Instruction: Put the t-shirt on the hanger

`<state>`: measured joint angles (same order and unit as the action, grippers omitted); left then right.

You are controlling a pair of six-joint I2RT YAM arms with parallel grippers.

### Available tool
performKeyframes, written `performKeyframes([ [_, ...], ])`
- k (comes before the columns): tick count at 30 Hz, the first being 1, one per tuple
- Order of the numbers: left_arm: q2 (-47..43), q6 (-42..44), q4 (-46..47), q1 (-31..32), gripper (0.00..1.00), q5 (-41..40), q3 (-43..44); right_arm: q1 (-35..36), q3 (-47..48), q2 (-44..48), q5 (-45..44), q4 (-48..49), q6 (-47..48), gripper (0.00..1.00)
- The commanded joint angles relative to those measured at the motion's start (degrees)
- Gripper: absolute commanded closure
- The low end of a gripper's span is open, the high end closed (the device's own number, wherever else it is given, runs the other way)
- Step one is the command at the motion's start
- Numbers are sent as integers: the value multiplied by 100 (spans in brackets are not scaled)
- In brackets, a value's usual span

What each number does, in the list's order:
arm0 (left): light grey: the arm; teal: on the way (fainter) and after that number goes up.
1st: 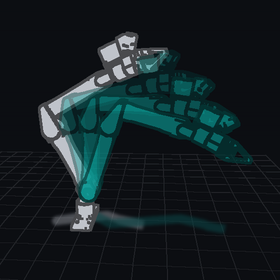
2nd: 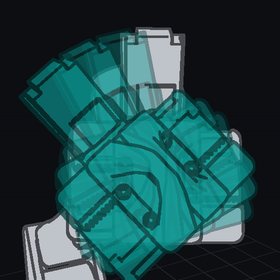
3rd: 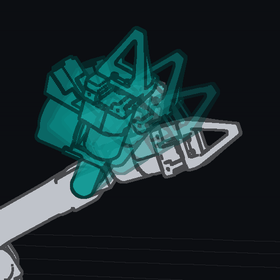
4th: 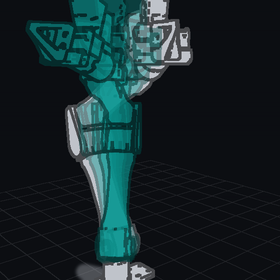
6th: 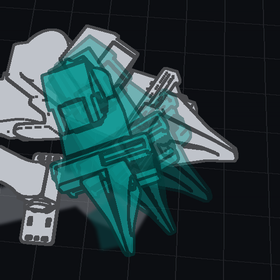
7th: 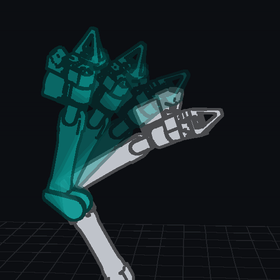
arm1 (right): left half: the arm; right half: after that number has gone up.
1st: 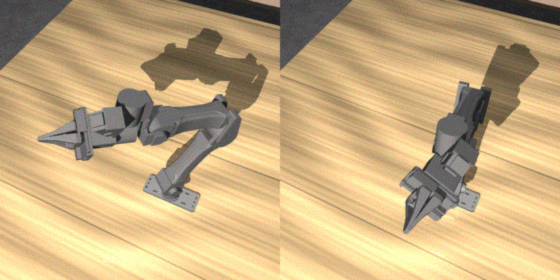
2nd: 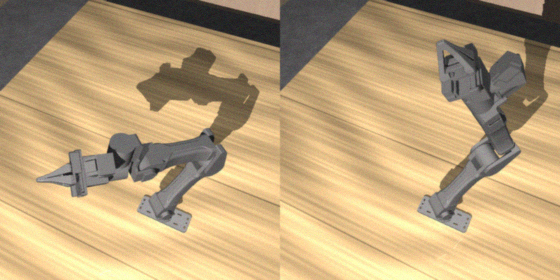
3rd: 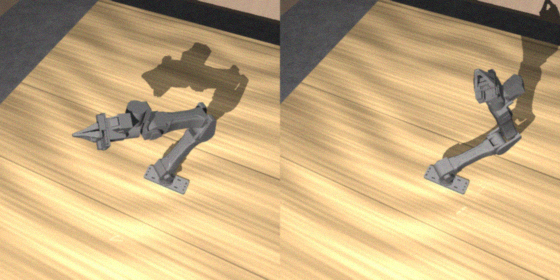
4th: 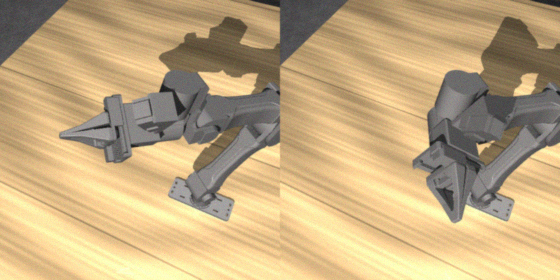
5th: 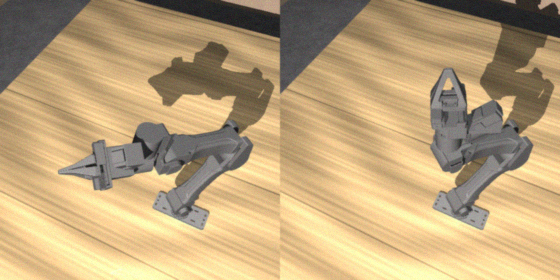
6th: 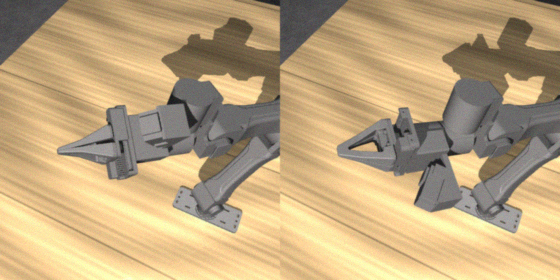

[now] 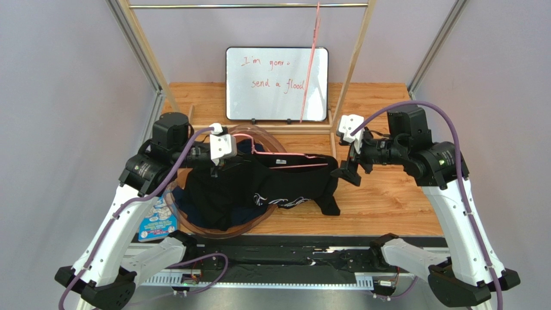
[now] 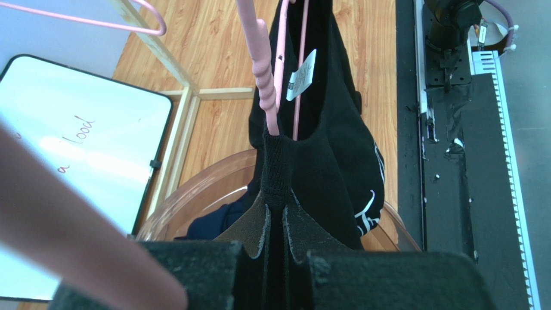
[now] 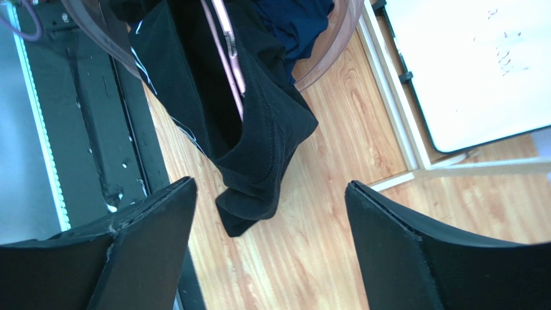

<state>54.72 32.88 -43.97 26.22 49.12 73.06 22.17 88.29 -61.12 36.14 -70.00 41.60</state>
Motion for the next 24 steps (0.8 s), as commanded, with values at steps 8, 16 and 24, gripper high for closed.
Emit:
performKeyframes([
  [8,39,95,90,-11,100,422,279,208,144,-382,33,-40,1034,41],
  [16,48,104,63,-11,100,423,306,779,224,-638,86,12,1131,70],
  [24,223,166,46,33,100,458,376,1359,636,-971,86,240,876,79],
])
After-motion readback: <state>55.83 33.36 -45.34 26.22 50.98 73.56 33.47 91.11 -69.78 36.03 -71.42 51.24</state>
